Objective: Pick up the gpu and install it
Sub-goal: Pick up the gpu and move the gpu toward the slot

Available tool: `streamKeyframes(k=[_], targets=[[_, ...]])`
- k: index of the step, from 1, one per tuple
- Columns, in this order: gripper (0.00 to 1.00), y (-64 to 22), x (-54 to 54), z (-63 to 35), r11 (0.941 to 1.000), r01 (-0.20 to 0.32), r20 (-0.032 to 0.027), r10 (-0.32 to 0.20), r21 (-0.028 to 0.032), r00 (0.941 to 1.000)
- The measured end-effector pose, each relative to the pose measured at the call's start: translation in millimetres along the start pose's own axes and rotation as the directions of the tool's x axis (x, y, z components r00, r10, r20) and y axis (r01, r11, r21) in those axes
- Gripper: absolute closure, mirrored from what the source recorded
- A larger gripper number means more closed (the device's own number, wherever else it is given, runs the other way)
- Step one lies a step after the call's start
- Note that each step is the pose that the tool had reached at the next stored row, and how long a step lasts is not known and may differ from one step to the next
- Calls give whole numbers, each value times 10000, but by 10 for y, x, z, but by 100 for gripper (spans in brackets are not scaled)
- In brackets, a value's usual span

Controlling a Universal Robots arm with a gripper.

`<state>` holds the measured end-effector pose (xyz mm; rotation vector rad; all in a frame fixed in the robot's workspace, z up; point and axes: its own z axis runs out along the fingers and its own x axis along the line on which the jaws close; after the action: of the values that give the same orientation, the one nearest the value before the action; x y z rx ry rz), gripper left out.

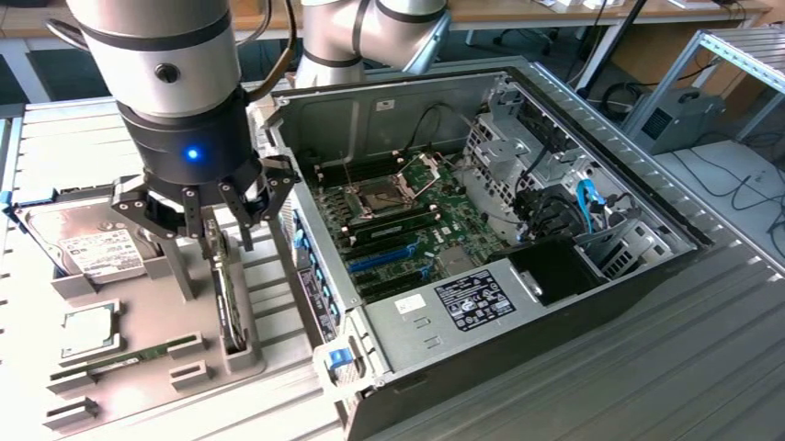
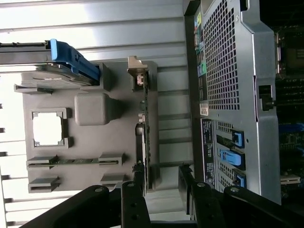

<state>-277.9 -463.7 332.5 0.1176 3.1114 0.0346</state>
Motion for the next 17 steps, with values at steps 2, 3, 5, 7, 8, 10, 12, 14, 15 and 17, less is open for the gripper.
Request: streamKeyframes(k=[2,3,5,7,8,10,12,14,15,17], targets=[[58,-1,4,24,10000,1,0,-1,0,10000],[58,-2,7,39,10000,1,0,-1,0,10000],[58,-3,15,69,10000,0,0,0,0,10000],[58,-4,21,89,10000,0,0,0,0,10000],[58,-4,25,101,10000,0,0,0,-1,10000],[58,-3,33,124,10000,0,0,0,0,10000],[58,-3,41,142,10000,0,-1,0,0,10000],[58,-5,50,163,10000,1,-1,-1,0,10000],[58,-5,55,172,10000,0,-1,0,1,10000],[58,-6,68,189,10000,0,-1,0,1,10000]])
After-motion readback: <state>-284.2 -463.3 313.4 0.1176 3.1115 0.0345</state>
